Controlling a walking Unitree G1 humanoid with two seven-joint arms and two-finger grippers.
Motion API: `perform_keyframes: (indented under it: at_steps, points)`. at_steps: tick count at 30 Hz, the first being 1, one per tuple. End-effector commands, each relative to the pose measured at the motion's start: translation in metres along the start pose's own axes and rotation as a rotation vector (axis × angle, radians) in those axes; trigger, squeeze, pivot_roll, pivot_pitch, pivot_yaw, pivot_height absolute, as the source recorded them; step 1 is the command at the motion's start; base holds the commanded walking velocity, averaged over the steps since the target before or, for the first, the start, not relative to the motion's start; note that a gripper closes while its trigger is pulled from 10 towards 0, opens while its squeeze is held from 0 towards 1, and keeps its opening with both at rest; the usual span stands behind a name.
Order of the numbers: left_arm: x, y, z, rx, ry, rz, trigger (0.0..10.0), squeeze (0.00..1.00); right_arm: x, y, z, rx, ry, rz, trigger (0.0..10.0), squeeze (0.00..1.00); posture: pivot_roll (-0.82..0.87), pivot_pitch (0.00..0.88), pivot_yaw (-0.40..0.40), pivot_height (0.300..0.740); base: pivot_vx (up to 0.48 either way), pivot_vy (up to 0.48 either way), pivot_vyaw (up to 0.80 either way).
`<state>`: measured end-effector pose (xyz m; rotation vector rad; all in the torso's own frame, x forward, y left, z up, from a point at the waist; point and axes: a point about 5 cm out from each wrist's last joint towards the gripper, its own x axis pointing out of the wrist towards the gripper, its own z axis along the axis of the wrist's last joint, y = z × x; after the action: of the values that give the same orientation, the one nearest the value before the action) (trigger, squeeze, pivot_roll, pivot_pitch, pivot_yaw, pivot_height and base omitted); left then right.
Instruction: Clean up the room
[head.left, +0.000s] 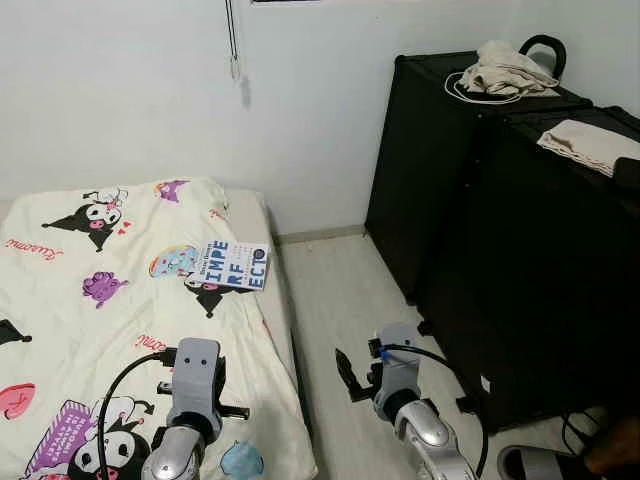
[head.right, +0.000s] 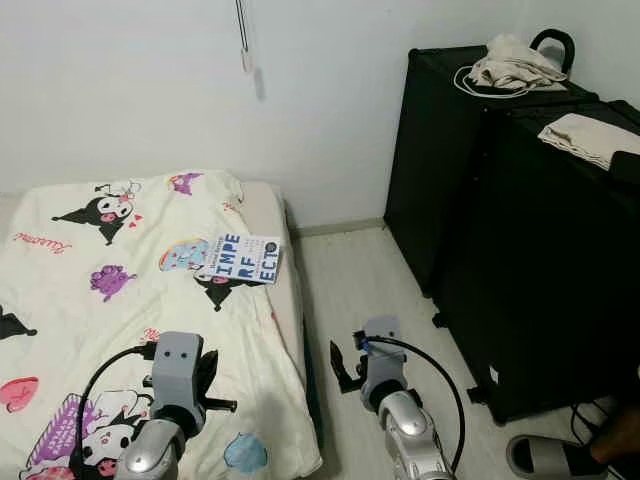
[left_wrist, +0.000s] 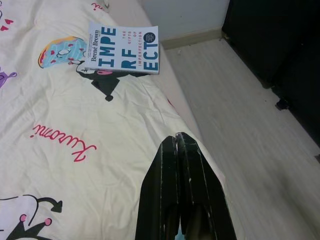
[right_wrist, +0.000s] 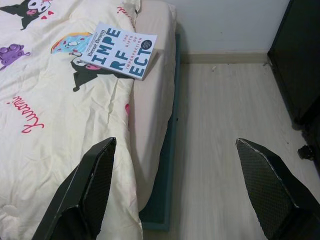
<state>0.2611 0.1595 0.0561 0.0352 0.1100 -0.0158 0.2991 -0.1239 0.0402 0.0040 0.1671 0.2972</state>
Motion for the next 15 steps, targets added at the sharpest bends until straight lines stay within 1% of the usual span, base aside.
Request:
perform_keyframes:
  at_steps: [1,15]
  points:
    - [-0.0041,0.0016,-0.0046,0.008,0.016,0.005,10.0,0.00,-0.0033,-0.0009,-0.0069,0.017,0.028,-0.013,10.0,0.00,0.05,0.156,0.006,0.740,0.000,-0.341,0.00]
    - [-0.0047,0.0011,-0.0044,0.011,0.020,0.002,10.0,0.00,-0.0041,-0.0003,-0.0078,0.021,0.030,-0.016,10.0,0.00,0.05,0.157,0.008,0.740,0.000,-0.350,0.00]
